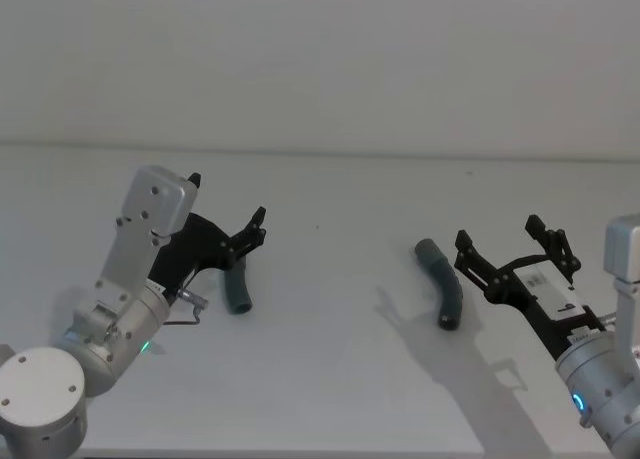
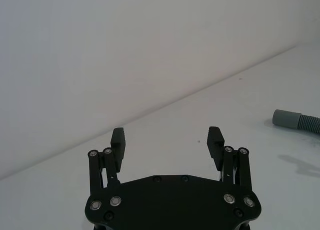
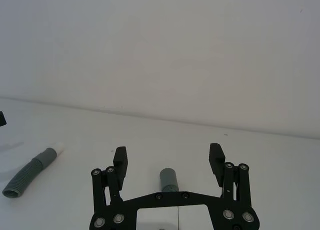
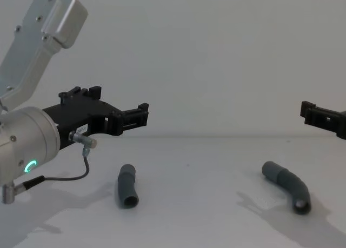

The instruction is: Use both hands to pick up one end of the pipe from the table, align the ends, and insert them.

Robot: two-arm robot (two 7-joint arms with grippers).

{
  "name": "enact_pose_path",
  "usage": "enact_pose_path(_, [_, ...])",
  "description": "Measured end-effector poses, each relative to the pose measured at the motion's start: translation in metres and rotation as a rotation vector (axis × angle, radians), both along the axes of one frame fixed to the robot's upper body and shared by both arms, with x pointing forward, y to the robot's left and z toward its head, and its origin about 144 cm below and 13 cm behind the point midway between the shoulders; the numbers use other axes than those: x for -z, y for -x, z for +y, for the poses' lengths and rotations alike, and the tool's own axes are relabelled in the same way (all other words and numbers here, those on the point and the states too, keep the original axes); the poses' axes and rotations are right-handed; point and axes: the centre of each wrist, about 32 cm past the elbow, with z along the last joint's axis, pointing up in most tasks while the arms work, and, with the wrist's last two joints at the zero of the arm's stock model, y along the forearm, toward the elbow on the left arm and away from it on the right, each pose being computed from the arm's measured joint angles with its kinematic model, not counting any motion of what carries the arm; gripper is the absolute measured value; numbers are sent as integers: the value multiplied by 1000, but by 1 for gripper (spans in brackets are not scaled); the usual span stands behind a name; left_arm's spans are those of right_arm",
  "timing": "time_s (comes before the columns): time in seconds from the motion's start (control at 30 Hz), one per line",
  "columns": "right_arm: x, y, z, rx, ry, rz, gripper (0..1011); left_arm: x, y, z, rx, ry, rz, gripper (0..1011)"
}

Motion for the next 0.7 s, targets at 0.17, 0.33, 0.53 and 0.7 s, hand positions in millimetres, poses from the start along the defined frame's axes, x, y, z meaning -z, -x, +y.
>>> enact_pose_path(0.17, [0,0,0,0,0,0,1001,0,0,0,0,0,0,1000])
enact_pose_path(0.33, [0,0,0,0,0,0,1001,0,0,0,0,0,0,1000])
enact_pose_path(0.53, [0,0,0,0,0,0,1001,0,0,0,0,0,0,1000])
enact_pose_path(0.7, [0,0,0,0,0,0,1001,0,0,0,0,0,0,1000])
